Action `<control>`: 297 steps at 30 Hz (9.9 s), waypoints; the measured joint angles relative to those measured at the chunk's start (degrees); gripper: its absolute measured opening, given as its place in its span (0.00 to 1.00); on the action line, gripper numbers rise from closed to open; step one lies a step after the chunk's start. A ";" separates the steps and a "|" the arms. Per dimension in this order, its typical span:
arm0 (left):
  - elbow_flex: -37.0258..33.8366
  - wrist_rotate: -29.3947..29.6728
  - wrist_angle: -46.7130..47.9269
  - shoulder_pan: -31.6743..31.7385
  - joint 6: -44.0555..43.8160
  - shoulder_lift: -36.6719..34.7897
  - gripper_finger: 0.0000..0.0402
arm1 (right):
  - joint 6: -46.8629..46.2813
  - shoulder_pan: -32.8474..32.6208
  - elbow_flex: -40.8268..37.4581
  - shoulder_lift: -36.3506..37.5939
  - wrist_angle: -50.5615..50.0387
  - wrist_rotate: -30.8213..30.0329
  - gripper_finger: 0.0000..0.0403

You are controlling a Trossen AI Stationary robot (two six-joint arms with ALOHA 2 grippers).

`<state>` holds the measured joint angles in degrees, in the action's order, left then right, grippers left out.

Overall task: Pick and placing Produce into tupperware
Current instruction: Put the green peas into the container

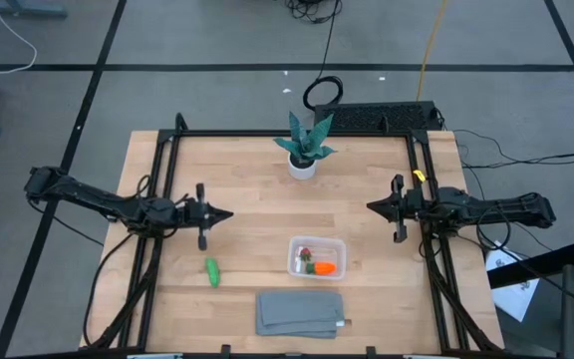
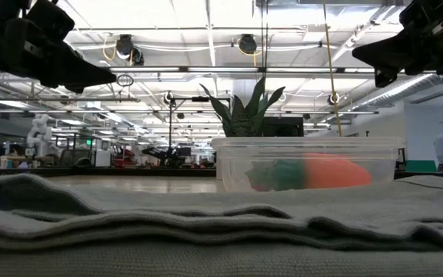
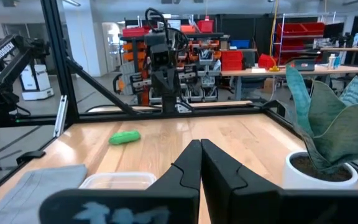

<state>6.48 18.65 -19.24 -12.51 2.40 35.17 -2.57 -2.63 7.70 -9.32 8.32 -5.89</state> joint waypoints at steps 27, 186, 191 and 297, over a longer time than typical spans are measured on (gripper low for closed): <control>19.11 -8.02 35.35 -9.59 -2.34 2.81 0.09 | -1.31 0.00 0.00 -2.17 -0.04 0.02 0.00; 27.87 -17.23 42.70 -15.56 16.90 45.66 0.44 | -0.22 0.00 -0.02 -5.62 0.44 -0.31 0.00; 28.09 -17.35 42.48 -15.52 16.91 47.00 0.44 | -0.22 0.01 -0.01 -5.64 0.44 -0.31 0.00; 46.58 -14.05 10.79 7.61 -0.85 46.51 0.31 | -1.29 0.02 -0.02 -5.64 1.48 -0.24 0.00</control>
<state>53.06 4.60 -8.45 -4.91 1.56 81.68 -3.85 -2.61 7.68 -14.96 9.80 -6.13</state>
